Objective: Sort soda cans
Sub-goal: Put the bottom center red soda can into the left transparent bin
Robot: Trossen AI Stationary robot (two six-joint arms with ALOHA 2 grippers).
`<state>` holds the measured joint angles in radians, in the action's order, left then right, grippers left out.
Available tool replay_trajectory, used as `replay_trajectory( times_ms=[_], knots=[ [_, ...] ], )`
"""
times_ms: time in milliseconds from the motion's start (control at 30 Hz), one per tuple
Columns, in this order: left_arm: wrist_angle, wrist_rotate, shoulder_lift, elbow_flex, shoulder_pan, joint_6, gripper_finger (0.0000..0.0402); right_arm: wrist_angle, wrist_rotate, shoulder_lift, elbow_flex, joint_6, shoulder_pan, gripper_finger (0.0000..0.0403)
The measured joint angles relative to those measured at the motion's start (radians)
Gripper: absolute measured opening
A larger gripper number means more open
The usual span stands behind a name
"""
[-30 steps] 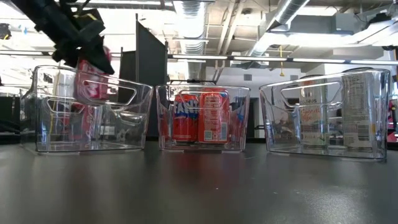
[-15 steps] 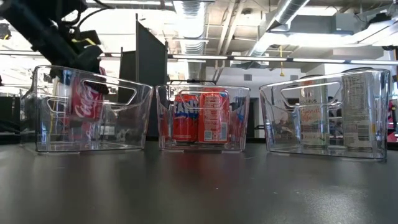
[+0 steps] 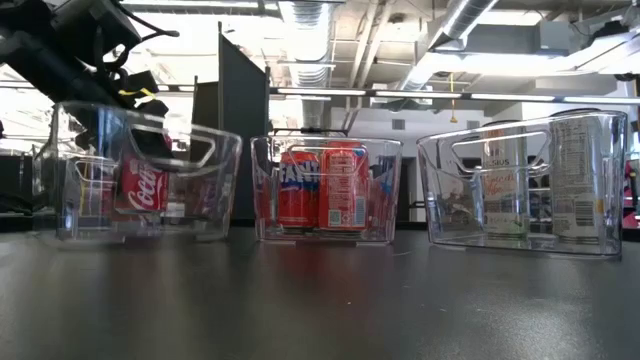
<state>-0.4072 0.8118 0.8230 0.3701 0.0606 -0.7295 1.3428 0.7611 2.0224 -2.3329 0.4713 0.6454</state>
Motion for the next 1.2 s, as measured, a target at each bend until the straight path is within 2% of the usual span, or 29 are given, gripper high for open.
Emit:
replay_trajectory(
  times_ms=[100, 433, 667, 1200],
  knots=[
    [0.009, -0.032, 0.002, -0.008, -0.005, 0.0, 0.0286, -0.007, 0.0, 0.0, 0.0, 0.0, -0.005, 0.0388],
    [0.004, -0.025, 0.002, -0.008, -0.005, 0.013, 0.0287, -0.02, 0.0, 0.0, 0.0, 0.0, -0.007, 0.0388],
    [0.011, -0.014, 0.0, -0.007, -0.005, 0.024, 0.033, -0.021, 0.0, 0.0, 0.0, 0.002, -0.007, 0.0388],
    [0.085, -0.004, -0.006, -0.006, -0.004, 0.123, 0.0338, -0.03, 0.0, 0.0, 0.0, 0.002, -0.007, 0.0388]
  ],
)
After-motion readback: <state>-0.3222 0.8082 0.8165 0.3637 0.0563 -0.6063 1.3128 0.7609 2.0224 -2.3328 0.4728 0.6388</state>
